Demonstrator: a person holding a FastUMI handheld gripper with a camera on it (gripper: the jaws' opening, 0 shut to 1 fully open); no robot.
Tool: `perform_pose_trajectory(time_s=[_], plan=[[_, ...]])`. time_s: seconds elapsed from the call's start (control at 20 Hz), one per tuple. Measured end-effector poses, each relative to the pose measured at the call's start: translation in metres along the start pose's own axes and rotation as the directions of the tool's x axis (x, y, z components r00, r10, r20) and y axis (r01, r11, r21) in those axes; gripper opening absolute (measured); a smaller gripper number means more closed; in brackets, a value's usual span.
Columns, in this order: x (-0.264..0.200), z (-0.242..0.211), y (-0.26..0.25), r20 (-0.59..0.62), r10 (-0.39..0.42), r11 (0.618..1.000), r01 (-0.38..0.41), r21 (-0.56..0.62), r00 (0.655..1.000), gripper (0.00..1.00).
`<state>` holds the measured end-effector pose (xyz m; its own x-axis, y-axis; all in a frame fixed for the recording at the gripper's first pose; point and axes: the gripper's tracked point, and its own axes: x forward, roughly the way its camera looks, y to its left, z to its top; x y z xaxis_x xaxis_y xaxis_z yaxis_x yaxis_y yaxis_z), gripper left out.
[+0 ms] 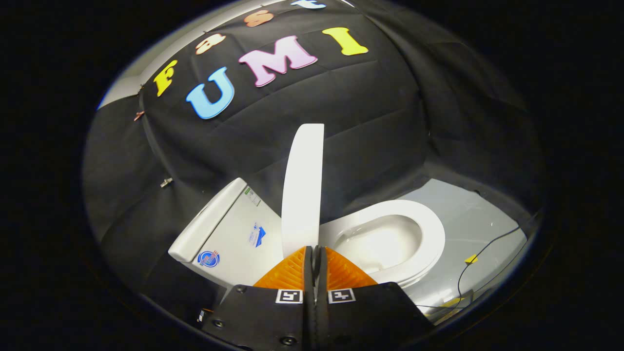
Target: Open the toilet lid.
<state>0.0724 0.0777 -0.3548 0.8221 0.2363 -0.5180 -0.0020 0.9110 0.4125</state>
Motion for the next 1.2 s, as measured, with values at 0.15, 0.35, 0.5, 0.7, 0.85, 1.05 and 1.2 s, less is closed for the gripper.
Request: perform_pose_trajectory(time_s=[0.15, 0.35, 0.5, 0.7, 0.85, 1.05, 1.2], plan=[[0.0, -0.003, 0.039, 0.009, 0.033, 0.995, -0.032, -0.094, 0.999, 0.04], [0.003, -0.011, 0.078, 0.005, 0.087, 0.984, -0.085, -0.158, 0.996, 0.04], [0.007, -0.018, 0.101, -0.005, 0.119, 0.976, -0.118, -0.185, 0.993, 0.04], [0.011, -0.025, 0.123, -0.025, 0.154, 0.964, -0.156, -0.215, 0.988, 0.04], [0.015, -0.033, 0.138, -0.038, 0.17, 0.958, -0.174, -0.226, 0.985, 0.04], [0.018, -0.04, 0.151, -0.057, 0.188, 0.949, -0.196, -0.247, 0.981, 0.05], [0.02, -0.044, 0.16, -0.068, 0.199, 0.942, -0.21, -0.261, 0.978, 0.05]])
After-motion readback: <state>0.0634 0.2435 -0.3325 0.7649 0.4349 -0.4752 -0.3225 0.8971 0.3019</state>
